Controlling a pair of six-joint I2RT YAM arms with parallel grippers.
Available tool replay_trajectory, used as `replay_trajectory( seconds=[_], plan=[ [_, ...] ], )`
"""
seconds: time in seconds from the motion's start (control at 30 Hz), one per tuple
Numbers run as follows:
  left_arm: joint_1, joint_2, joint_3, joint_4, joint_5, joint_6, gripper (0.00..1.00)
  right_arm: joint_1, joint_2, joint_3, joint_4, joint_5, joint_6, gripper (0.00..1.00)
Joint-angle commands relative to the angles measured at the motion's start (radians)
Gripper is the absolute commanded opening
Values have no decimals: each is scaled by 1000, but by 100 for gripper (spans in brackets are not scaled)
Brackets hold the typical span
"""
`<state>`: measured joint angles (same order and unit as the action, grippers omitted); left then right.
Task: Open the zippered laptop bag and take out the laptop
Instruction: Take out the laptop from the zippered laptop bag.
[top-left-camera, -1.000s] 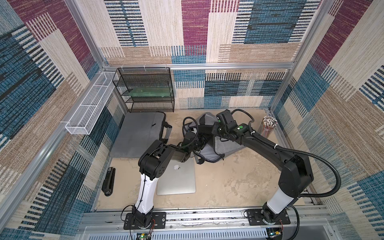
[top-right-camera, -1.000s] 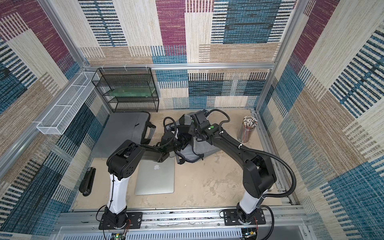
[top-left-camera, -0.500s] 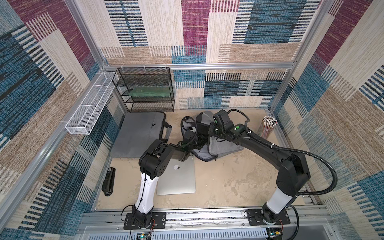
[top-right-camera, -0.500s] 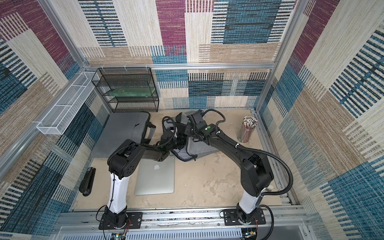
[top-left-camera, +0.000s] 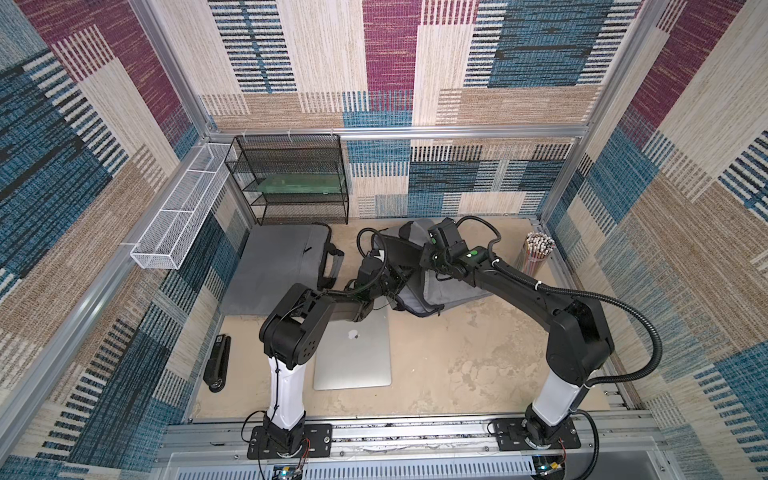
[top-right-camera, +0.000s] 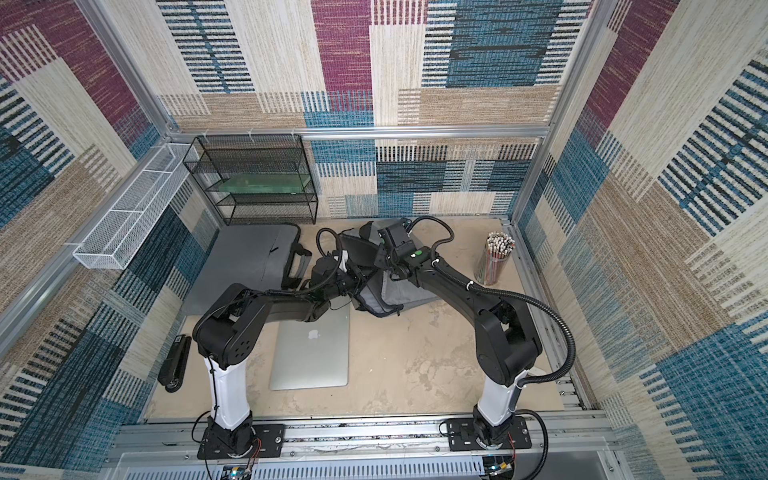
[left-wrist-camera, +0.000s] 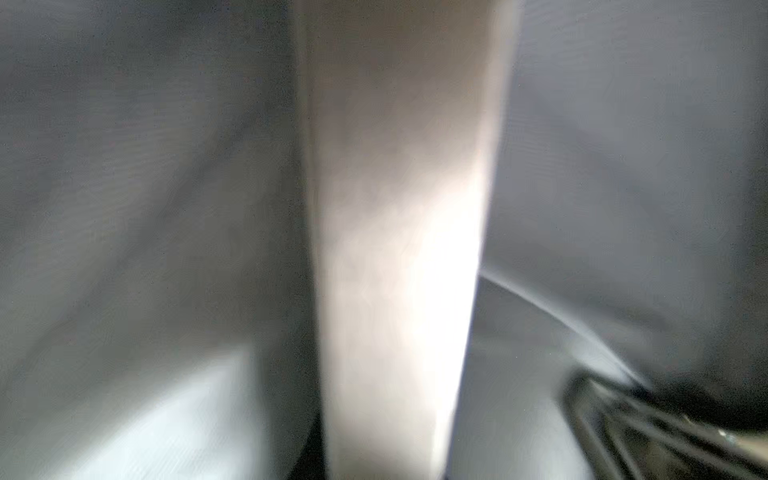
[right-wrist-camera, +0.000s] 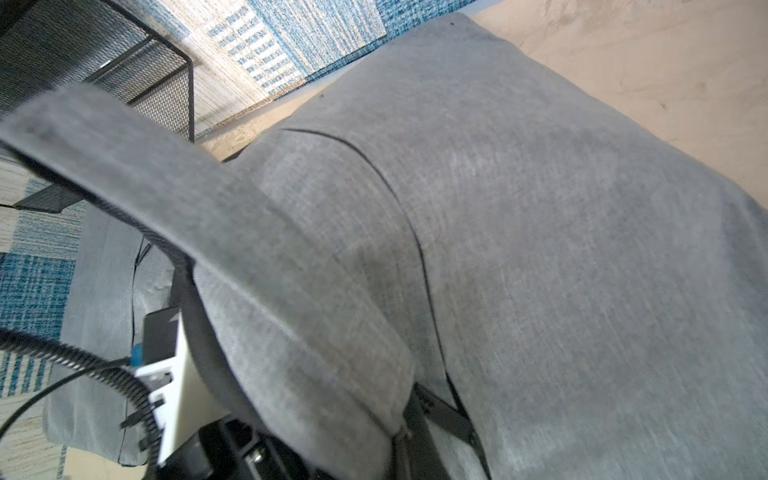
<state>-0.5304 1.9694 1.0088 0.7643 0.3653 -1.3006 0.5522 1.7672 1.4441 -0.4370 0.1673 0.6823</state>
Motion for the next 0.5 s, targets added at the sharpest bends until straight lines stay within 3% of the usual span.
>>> replay_trajectory(
  seconds=[0.0,0.23,0.47],
  plan=[
    [13,-56,-26,142,53,29,0,-17,15,7,86,2,-76,0],
    [45,-158,-101,123,81,37,0,-72,88,77,106,-51,-215,0],
    [52,-184,-126,105,140,2,0,-126,219,239,-7,43,-250,0]
  ],
)
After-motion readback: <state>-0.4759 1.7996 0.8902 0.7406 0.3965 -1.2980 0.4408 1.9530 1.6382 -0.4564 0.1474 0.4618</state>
